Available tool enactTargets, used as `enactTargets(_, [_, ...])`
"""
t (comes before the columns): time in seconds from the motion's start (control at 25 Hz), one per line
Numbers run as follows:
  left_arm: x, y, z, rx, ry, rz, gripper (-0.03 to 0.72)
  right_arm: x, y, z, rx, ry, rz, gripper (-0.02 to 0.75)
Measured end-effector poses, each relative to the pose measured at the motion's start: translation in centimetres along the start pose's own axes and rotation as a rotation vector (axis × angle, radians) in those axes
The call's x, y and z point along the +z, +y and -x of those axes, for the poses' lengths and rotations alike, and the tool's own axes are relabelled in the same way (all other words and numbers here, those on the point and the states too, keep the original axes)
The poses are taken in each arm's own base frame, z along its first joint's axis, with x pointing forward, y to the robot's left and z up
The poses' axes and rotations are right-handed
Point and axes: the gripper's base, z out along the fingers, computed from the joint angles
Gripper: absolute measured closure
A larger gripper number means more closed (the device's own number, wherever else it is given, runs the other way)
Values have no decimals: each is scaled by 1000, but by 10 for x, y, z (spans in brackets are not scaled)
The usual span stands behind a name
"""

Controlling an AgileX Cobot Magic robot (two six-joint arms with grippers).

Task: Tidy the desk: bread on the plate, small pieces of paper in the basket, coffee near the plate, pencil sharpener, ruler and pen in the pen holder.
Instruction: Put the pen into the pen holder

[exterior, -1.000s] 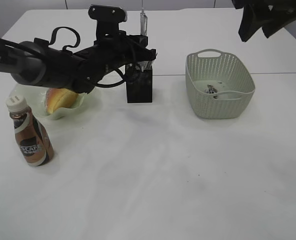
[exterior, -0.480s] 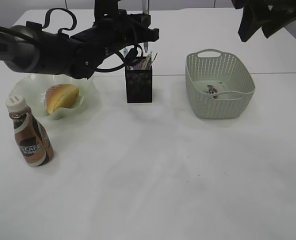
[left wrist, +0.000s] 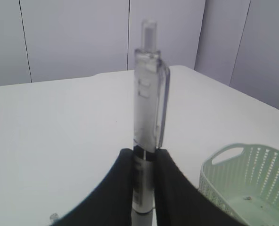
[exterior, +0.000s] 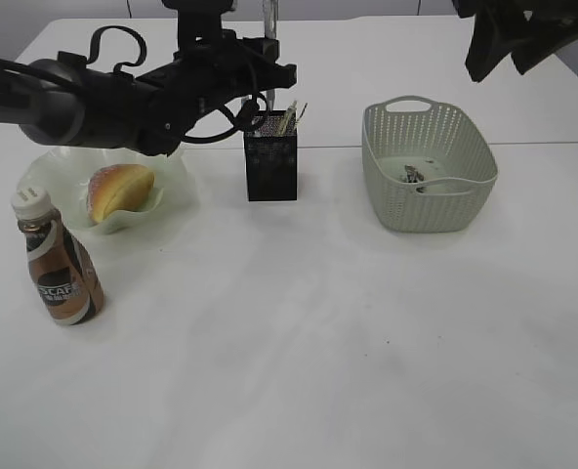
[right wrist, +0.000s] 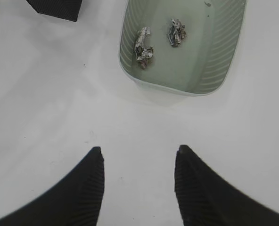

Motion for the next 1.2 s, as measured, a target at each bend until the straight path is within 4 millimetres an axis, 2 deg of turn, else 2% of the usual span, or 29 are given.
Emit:
enactTargets(0.56, [9, 5, -46, -2, 96, 10, 615, 0, 0, 0, 0, 0, 0, 374])
enactTargets(1.04, [10, 5, -52, -2, 106, 11, 606, 0, 0, 0, 0, 0, 0, 374])
enactTargets(1.2, [10, 5, -52, -2, 112, 12, 583, 0, 0, 0, 0, 0, 0, 374])
